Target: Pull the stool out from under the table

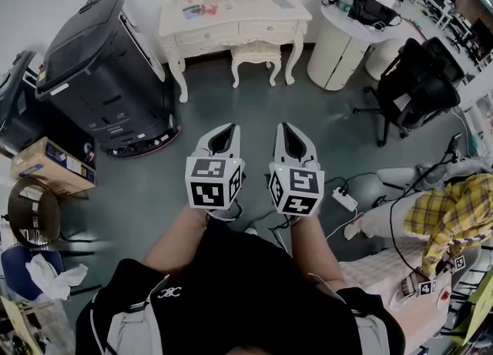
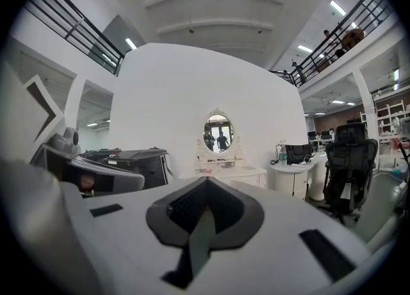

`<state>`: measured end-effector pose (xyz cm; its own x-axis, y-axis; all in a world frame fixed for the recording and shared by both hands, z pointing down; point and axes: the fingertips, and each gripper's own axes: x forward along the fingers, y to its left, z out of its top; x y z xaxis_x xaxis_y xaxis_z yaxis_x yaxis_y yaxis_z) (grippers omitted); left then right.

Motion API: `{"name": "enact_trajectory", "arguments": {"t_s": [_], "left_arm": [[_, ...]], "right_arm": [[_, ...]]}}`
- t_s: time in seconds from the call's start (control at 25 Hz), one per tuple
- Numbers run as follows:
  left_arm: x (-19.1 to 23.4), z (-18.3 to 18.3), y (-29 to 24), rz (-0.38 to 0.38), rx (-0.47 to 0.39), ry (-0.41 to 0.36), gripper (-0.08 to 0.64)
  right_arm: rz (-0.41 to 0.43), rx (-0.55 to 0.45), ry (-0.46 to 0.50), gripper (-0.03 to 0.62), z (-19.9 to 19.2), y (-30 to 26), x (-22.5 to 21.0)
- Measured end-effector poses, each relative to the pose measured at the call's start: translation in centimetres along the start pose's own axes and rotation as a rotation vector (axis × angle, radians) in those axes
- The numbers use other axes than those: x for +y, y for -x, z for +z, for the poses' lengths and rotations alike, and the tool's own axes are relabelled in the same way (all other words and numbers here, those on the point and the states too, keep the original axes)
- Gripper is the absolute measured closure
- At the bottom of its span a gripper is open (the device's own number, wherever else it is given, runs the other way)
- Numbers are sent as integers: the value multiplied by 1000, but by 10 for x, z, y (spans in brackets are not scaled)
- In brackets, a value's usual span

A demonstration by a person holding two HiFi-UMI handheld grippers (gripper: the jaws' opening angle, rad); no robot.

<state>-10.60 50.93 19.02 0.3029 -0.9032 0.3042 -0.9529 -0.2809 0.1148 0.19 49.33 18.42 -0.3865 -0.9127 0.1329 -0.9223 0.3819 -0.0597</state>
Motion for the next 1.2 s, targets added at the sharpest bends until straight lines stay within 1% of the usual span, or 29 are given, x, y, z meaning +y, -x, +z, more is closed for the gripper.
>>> {"name": "enact_trajectory", "arguments": {"t_s": [0.2, 0.4, 0.6, 0.72, 0.96, 1.08, 1.2], "left_arm": [[-5, -9, -13, 12, 25, 7, 563], [-5, -3, -29, 9, 22, 9, 563], [-1, 1, -57, -10, 20, 2, 563], [11, 13, -80, -9, 8, -18, 563], [33, 49, -126, -18, -36, -51, 563], [43, 59, -147, -30, -37, -41, 563], [60, 64, -164, -18, -26, -49, 563]], "right_arm": [[-8, 9, -2, 591, -4, -1, -18], [-12, 11, -11, 591, -3, -14, -31], [-22, 20, 2, 591, -6, -39, -38], [-26, 13, 18, 591, -1, -62, -43], [-29, -10, 53, 591, 22, -116, -51], [-29, -22, 63, 591, 33, -140, -53], [-25, -9, 58, 591, 34, -165, -53]]}}
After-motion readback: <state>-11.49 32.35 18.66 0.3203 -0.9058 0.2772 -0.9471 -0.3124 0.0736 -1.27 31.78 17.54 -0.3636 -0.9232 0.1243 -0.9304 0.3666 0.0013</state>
